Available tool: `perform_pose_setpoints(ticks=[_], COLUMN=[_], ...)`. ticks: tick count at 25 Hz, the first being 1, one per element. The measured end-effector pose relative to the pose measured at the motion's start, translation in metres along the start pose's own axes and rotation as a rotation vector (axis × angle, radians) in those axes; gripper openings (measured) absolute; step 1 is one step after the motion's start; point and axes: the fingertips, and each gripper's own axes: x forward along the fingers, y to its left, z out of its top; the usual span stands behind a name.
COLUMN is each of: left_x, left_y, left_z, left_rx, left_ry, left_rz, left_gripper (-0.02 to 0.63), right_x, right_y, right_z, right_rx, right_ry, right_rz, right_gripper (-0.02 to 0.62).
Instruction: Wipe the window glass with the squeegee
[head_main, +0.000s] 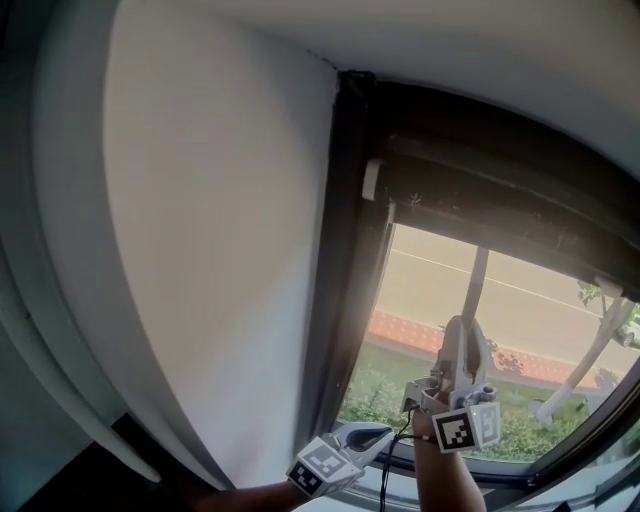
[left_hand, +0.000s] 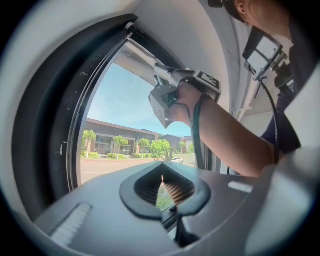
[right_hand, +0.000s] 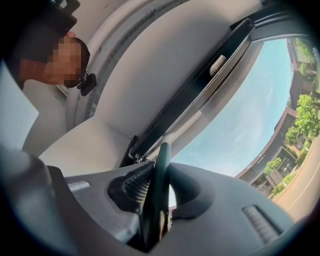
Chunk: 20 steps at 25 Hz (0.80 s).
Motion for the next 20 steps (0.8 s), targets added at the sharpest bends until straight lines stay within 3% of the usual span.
perform_pose_setpoints(ticks=[7,20], left_x=[-0.018,-0.036], left_y=[0.005,0.001], left_z=[0.001,-0.037], left_rx=[-0.020,-0.012], left_ry=[0.011,0.054], left_rz=[0.057,0.047], left_gripper=[0.005,0.005], right_x=[-0.022,-0.086], right_y=[-0.002,0.000], right_z=[-0.021,-0.079], right_rx=[0.016,0.103], right_ry=[0.039,0.126], right_rz=[-0.033,-0.123], right_gripper=[0.103,0.103])
